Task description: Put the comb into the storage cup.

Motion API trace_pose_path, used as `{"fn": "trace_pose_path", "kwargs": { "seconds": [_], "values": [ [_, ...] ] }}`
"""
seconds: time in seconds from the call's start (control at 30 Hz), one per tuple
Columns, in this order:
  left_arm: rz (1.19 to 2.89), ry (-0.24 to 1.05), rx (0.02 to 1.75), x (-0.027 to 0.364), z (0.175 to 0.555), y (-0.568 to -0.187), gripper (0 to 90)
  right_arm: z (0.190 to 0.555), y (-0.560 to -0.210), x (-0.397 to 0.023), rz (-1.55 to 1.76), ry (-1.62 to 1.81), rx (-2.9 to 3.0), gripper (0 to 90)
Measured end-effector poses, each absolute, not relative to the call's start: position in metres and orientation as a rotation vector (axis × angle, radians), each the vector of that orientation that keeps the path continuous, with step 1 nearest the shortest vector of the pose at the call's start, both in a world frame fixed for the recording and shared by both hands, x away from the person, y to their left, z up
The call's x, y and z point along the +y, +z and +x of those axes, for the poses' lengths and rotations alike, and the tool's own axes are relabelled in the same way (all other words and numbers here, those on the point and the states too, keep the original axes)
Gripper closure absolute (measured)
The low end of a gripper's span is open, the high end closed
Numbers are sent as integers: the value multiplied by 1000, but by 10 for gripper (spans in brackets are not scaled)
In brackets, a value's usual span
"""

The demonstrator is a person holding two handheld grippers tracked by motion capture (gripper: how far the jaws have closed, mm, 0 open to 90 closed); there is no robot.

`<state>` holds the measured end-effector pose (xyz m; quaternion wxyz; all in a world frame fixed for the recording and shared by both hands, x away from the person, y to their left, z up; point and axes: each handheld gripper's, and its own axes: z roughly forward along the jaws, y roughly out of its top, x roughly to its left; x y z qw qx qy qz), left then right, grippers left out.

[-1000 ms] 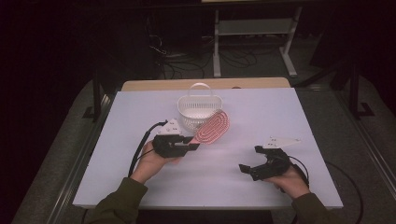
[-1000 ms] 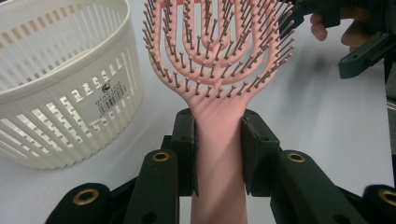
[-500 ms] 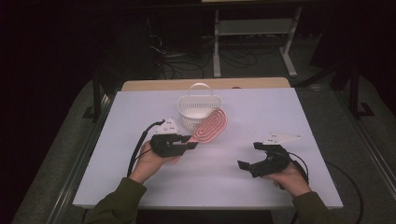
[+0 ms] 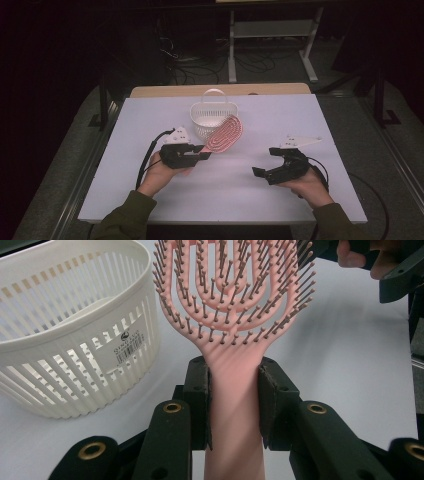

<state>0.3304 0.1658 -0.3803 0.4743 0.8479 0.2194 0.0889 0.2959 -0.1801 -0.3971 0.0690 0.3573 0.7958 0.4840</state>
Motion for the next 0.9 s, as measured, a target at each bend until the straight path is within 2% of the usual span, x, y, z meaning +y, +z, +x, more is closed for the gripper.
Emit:
{"fn": "trace_pose_path", "kwargs": {
  "seconds": [0.9],
  "values": [
    [2050, 233, 548, 173, 328, -379, 702, 316, -371, -153, 999, 1545, 2382, 0]
  ]
}}
